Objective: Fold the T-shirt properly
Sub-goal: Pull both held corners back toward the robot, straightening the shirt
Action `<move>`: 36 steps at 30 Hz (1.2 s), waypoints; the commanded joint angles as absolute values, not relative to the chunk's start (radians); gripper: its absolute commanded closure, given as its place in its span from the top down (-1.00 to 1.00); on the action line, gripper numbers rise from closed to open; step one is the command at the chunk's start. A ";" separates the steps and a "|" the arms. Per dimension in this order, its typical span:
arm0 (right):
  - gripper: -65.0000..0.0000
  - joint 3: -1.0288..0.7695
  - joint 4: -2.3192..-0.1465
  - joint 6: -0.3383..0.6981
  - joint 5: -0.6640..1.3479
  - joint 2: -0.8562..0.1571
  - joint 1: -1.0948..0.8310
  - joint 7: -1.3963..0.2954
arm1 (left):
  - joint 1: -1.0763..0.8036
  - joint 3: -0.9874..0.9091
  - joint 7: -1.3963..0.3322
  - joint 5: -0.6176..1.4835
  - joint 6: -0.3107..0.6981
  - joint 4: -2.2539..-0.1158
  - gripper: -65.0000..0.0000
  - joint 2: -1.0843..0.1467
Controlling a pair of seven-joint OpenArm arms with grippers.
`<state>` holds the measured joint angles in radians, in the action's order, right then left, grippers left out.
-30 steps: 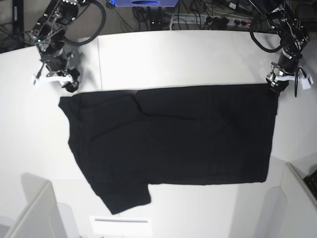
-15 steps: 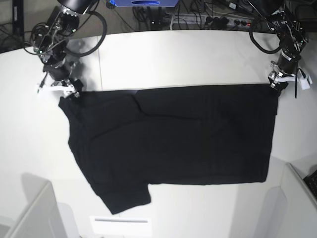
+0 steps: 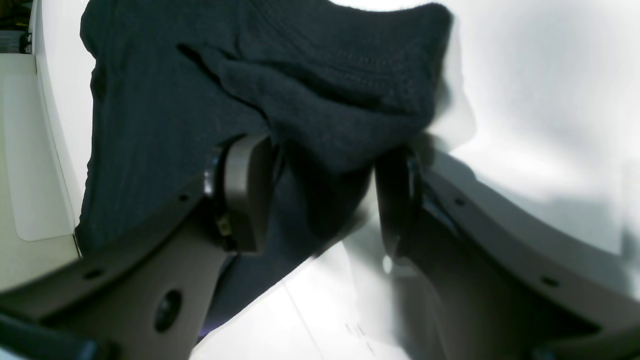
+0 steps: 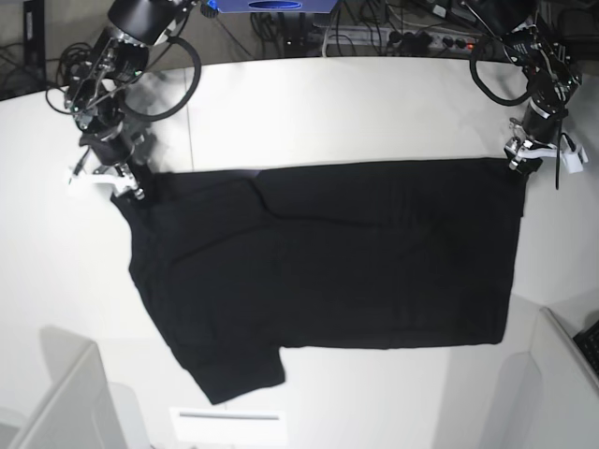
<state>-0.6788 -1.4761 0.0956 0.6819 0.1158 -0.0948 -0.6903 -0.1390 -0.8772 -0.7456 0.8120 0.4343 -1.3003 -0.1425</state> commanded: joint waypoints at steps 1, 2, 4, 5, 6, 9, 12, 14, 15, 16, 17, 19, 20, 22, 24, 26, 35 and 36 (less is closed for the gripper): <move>-0.06 -0.679 -1.475 0.081 0.661 0.111 -0.096 -0.708 | -0.136 -0.880 -0.737 0.823 0.437 -1.313 -0.26 -0.159; -0.06 -0.679 -1.475 0.081 0.661 0.111 -0.096 -0.707 | -0.136 -0.880 -0.737 0.823 0.437 -1.313 -0.27 -0.159; -0.06 -0.679 -1.475 0.081 0.661 0.111 -0.096 -0.707 | -0.136 -0.880 -0.737 0.823 0.437 -1.313 -0.28 -0.159; -0.06 -0.679 -1.475 0.081 0.661 0.111 -0.096 -0.707 | -0.136 -0.880 -0.737 0.823 0.437 -1.313 -0.28 -0.159; -0.06 -0.679 -1.475 0.082 0.661 0.111 -0.096 -0.707 | -0.136 -0.880 -0.739 0.823 0.437 -1.313 -0.29 -0.159; -0.15 -0.680 -1.475 0.084 0.661 0.111 -0.094 -0.705 | -0.136 -0.880 -0.739 0.823 0.437 -1.313 -0.60 -0.159; -0.76 -0.682 -1.475 0.084 0.661 0.107 -0.085 -0.704 | -0.136 -0.880 -0.739 0.823 0.437 -1.313 -1.00 -0.160; -1.00 -0.694 -1.468 0.085 0.661 0.093 -0.081 -0.705 | -0.136 -0.880 -0.740 0.823 0.437 -1.313 -1.00 -0.163; -1.00 -0.694 -1.461 0.085 0.661 0.088 -0.079 -0.705 | -0.140 -0.868 -0.740 0.823 0.437 -1.313 -1.00 -0.179; -1.00 -0.694 -1.460 0.085 0.661 0.085 -0.071 -0.705 | -0.145 -0.834 -0.740 0.823 0.437 -1.313 -1.00 -0.196; -1.00 -0.694 -1.458 0.085 0.661 0.081 -0.071 -0.705 | -0.148 -0.799 -0.740 0.823 0.437 -1.313 -1.00 -0.214; -1.00 -0.694 -1.461 0.085 0.661 0.070 -0.074 -0.713 | -0.168 -0.759 -0.739 0.828 0.437 -1.317 -1.00 -0.237; -1.00 -0.694 -1.463 0.085 0.661 0.068 -0.076 -0.713 | -0.176 -0.759 -0.739 0.829 0.437 -1.320 -1.00 -0.237; -1.00 -0.694 -1.463 0.085 0.661 0.067 -0.090 -0.713 | -0.185 -0.760 -0.739 0.828 0.437 -1.320 -1.00 -0.239; -1.00 -0.694 -1.466 0.085 0.661 0.067 -0.102 -0.713 | -0.203 -0.760 -0.739 0.826 0.438 -1.320 -1.00 -0.245; -1.00 -0.694 -1.480 0.085 0.661 0.067 -0.120 -0.714 | -0.228 -0.754 -0.739 0.832 0.440 -1.325 -1.00 -0.266; -1.00 -0.694 -1.595 0.085 0.661 0.071 -0.200 -0.785 | -0.352 -0.759 -0.740 0.832 0.441 -1.457 -1.00 -0.272; -1.00 -0.694 -1.609 0.085 0.661 0.073 -0.209 -0.789 | -0.361 -0.759 -0.740 0.832 0.441 -1.463 -1.00 -0.272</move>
<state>-0.6899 -1.5898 0.0860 0.6537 0.0799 -0.2131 -0.7990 -0.3603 -0.7502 -0.7555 0.8173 0.4419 -1.4441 -0.2527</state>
